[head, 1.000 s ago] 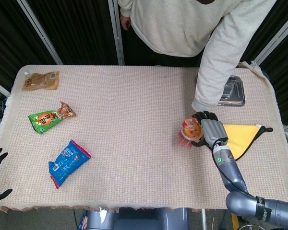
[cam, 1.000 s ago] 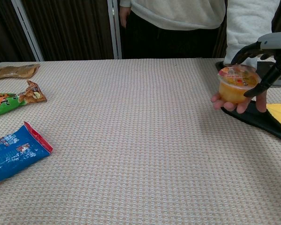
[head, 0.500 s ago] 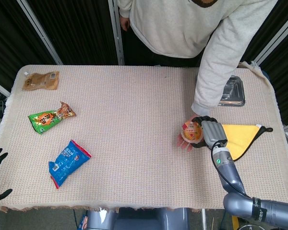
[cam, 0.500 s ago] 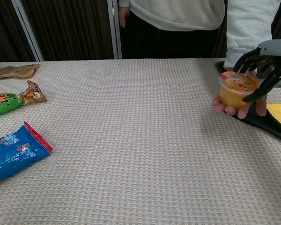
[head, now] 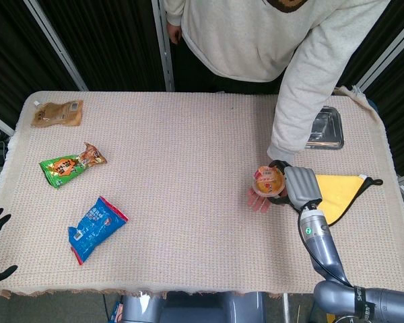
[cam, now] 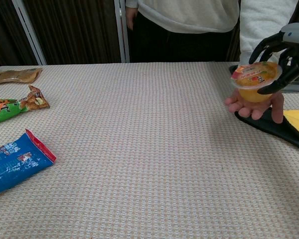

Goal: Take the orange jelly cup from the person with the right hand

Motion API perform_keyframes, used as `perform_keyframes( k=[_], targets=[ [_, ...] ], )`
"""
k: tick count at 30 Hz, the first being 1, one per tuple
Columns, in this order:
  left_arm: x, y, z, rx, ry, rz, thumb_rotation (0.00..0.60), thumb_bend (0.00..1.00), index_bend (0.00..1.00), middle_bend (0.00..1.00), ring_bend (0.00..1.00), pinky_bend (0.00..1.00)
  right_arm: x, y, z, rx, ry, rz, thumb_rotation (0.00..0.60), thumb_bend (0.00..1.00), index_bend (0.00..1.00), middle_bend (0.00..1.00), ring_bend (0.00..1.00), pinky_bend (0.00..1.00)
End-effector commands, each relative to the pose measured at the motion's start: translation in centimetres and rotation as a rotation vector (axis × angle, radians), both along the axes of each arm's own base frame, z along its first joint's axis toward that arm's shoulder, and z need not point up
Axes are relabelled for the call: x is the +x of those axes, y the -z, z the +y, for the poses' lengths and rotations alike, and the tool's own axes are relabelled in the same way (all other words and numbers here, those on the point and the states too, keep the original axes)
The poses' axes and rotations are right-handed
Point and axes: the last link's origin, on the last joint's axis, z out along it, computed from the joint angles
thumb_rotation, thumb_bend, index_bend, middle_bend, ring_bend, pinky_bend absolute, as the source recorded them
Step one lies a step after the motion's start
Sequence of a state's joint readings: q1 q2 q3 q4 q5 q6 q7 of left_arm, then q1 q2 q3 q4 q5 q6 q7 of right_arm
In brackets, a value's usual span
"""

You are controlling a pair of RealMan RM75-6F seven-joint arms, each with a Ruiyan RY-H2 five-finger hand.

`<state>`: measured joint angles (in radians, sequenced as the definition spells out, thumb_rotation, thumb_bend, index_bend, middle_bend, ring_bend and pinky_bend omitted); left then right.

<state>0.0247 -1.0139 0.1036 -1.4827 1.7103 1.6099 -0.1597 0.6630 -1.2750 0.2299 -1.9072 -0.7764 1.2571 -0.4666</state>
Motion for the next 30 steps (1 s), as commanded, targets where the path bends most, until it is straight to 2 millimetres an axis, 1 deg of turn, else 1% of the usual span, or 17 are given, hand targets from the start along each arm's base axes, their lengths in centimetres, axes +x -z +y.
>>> perform_keyframes(
  k=[1, 4, 9, 12, 15, 18, 21, 26, 28, 29, 30],
  targets=[
    [0.0, 0.0, 0.0, 0.0, 0.0, 0.001, 0.6, 0.0, 0.03, 0.0, 0.0, 0.0, -0.4, -1.4, 0.8, -0.027, -0.001, -0.01, 0.6, 0.17, 0.68, 0.62, 0.56, 0.6],
    [0.0, 0.0, 0.0, 0.0, 0.001, 0.003, 0.6, 0.0, 0.03, 0.0, 0.0, 0.0, -1.3, -2.9, 1.6, -0.05, 0.013, -0.014, 0.6, 0.17, 0.68, 0.62, 0.56, 0.6],
    [0.0, 0.0, 0.0, 0.004, 0.001, 0.006, 0.6, 0.0, 0.03, 0.0, 0.0, 0.0, -3.8, -4.8, 2.7, -0.081, 0.067, -0.016, 0.6, 0.17, 0.69, 0.63, 0.57, 0.6],
    [0.0, 0.1, 0.0, 0.006, 0.0, 0.009, 0.6, 0.0, 0.03, 0.0, 0.0, 0.0, -5.3, -5.3, 3.3, -0.092, 0.107, -0.018, 0.6, 0.17, 0.69, 0.63, 0.57, 0.6],
    [0.0, 0.1, 0.0, 0.009, 0.0, 0.012, 0.6, 0.0, 0.03, 0.0, 0.0, 0.0, -7.4, -5.8, 4.0, -0.099, 0.156, -0.017, 0.6, 0.17, 0.69, 0.63, 0.57, 0.6],
    [0.0, 0.1, 0.0, 0.012, -0.002, 0.012, 0.6, 0.0, 0.03, 0.0, 0.0, 0.0, -9.2, -5.8, 4.5, -0.093, 0.196, -0.009, 0.6, 0.17, 0.69, 0.63, 0.57, 0.6],
    [0.0, 0.1, 0.0, 0.013, -0.002, 0.016, 0.6, 0.0, 0.03, 0.0, 0.0, 0.0, -11.0, -5.4, 5.0, -0.077, 0.236, 0.018, 0.6, 0.17, 0.69, 0.63, 0.57, 0.6],
    [0.1, 0.1, 0.0, 0.015, -0.003, 0.018, 0.6, 0.0, 0.04, 0.0, 0.0, 0.0, -12.7, -4.1, 5.2, -0.044, 0.279, 0.059, 0.6, 0.17, 0.68, 0.62, 0.56, 0.6],
    [0.1, 0.1, 0.0, 0.016, -0.004, 0.018, 0.6, 0.0, 0.04, 0.0, 0.0, 0.0, -13.1, -3.4, 5.2, -0.024, 0.291, 0.078, 0.6, 0.17, 0.64, 0.58, 0.53, 0.58],
    [0.1, 0.1, 0.0, 0.016, -0.003, 0.017, 0.6, 0.0, 0.04, 0.0, 0.0, 0.0, -13.2, -3.0, 5.3, -0.008, 0.299, 0.093, 0.6, 0.17, 0.57, 0.52, 0.48, 0.54],
    [0.1, 0.1, 0.0, 0.016, -0.003, 0.017, 0.6, 0.0, 0.03, 0.0, 0.0, 0.0, -13.3, -2.8, 5.3, 0.002, 0.303, 0.099, 0.6, 0.17, 0.5, 0.45, 0.42, 0.47]
  ],
)
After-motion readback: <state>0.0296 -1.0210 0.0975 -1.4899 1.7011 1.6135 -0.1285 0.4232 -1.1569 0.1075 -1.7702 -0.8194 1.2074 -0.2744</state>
